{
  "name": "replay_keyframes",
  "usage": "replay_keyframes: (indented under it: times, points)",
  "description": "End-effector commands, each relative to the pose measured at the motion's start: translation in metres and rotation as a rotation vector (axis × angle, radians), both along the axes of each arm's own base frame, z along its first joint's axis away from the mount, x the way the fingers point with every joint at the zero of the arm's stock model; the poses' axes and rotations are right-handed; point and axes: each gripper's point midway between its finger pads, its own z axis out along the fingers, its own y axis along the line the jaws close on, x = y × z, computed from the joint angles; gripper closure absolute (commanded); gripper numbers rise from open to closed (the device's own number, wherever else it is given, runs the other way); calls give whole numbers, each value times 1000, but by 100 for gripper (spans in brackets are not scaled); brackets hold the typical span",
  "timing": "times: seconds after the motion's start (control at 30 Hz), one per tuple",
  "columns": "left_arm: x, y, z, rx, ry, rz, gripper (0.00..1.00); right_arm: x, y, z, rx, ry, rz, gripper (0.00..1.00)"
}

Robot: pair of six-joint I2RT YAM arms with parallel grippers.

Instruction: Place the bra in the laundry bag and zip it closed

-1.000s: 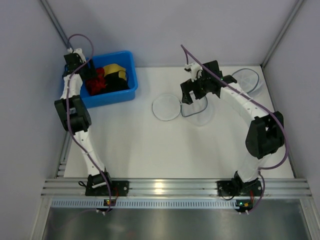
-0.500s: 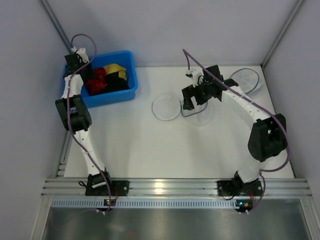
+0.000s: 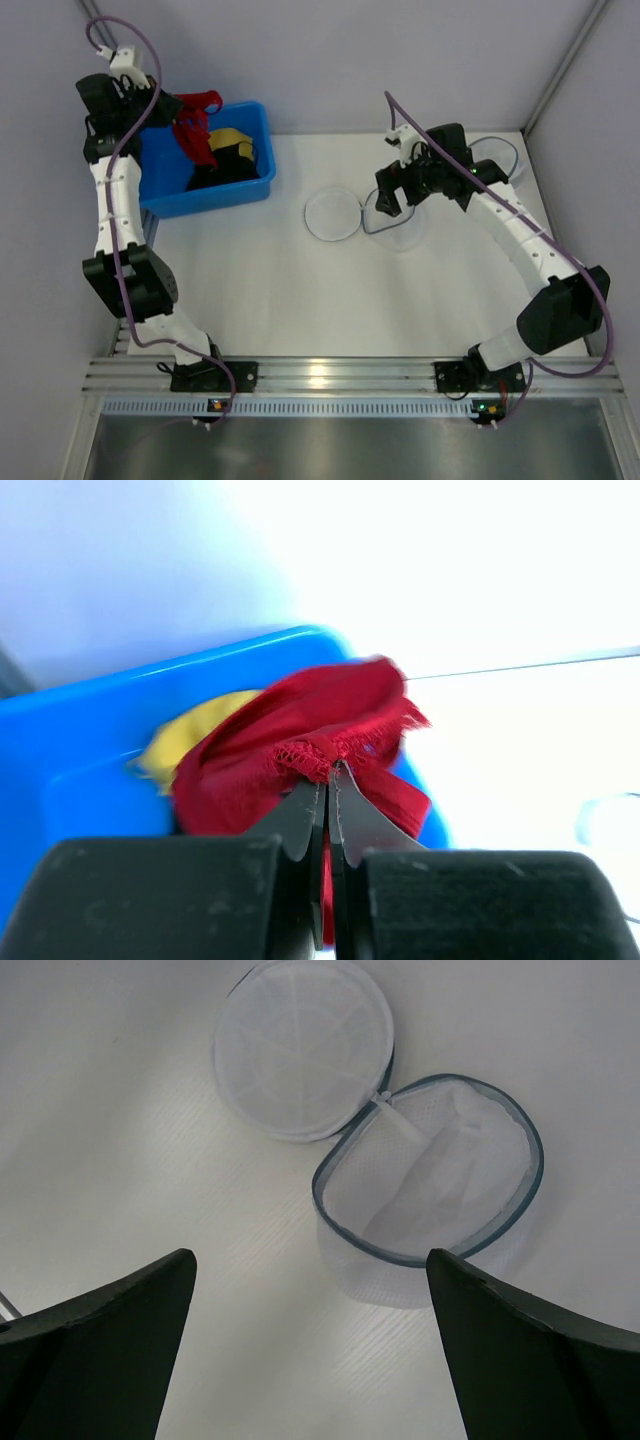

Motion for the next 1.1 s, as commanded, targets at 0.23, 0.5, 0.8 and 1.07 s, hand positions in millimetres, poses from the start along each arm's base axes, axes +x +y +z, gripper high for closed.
replay_keyframes:
  times: [0.23,0.5,0.8,1.07]
  points:
    - [-116,-91,83,-237,-72,-350,100,-12,-26,40,-7,-111,0,0]
    - [-210,-145,60,-369,58,-601,100,-56,-21,31,34,-84,144,1]
    - [-290,-203,7,-485,235,-771,100,-110,4,41,236,-64,336,1]
    - [-309,-257,-18,-550,429,-878,100,-120,37,70,240,-108,498,1]
